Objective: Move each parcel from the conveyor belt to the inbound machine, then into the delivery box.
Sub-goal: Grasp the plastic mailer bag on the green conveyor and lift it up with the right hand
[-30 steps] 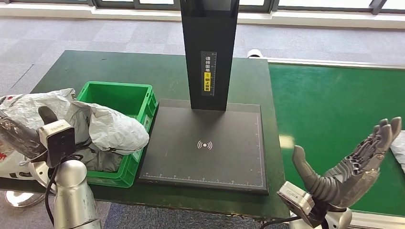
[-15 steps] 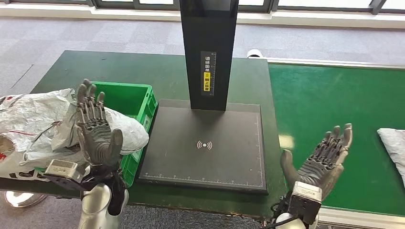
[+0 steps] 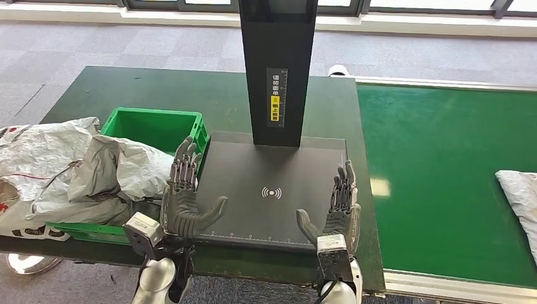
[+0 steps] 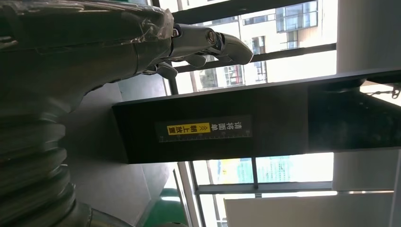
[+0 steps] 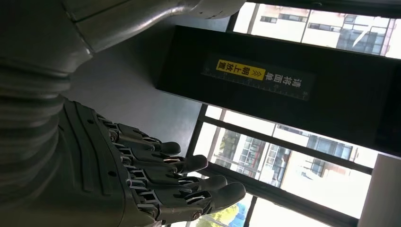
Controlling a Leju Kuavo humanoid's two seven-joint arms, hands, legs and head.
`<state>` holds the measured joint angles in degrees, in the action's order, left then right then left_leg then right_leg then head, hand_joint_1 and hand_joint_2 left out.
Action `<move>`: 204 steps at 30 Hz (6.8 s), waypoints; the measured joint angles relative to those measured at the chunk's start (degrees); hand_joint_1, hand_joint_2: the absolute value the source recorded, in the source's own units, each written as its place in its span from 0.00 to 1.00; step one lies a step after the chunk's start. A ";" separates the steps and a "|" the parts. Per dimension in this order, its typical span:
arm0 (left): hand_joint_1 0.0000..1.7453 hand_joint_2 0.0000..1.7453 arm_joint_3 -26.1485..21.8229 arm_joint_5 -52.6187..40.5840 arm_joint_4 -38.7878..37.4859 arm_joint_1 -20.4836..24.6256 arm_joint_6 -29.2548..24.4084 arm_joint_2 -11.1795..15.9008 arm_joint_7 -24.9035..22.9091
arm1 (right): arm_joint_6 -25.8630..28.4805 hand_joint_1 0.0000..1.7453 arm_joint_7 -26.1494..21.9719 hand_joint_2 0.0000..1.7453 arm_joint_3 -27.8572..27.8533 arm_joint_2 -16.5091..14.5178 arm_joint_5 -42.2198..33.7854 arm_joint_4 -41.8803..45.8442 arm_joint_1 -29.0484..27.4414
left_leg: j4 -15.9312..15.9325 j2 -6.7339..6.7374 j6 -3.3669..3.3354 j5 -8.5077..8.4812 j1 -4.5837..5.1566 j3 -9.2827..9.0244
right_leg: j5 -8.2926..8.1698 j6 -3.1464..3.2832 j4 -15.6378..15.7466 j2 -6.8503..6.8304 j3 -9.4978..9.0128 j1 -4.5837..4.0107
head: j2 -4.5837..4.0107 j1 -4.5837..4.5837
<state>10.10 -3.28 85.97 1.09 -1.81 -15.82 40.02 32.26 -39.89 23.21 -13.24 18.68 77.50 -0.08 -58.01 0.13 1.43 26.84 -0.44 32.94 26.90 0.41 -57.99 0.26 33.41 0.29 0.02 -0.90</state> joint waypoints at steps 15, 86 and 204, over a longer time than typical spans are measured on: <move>0.00 1.00 1.04 -1.33 -2.75 -0.26 -3.22 0.17 0.02 | -0.38 0.00 0.00 1.00 1.81 1.33 -0.23 -5.39 1.28 | 0.00 0.00 0.00 -0.01 0.01 0.00 | 0.00 0.01 0.00 -0.01 -0.02 0.01 | 0.00 0.00; 0.00 1.00 1.57 -4.57 -10.56 -1.02 -3.17 0.24 0.07 | 1.41 0.00 -0.13 1.00 -3.43 1.70 0.01 -10.83 1.52 | -0.01 0.01 0.00 -0.01 0.01 -0.02 | 0.00 0.01 0.00 0.01 0.00 0.01 | 0.00 0.00; 0.00 1.00 2.97 -11.12 -12.99 -0.38 -1.26 -0.05 -2.98 | -11.75 1.00 54.19 1.00 -60.83 21.09 71.68 -58.40 28.29 | -0.19 0.06 -0.37 0.05 0.23 -0.36 | -0.14 -0.31 0.05 0.00 -0.43 0.17 | 0.00 0.00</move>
<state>13.07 -14.40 72.98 0.71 -3.08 -15.88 37.04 20.51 14.30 -37.62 7.85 90.36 19.11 28.20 -58.20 0.19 1.06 26.89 -0.22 32.58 26.77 0.10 -57.94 0.26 32.99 0.46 0.02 -0.90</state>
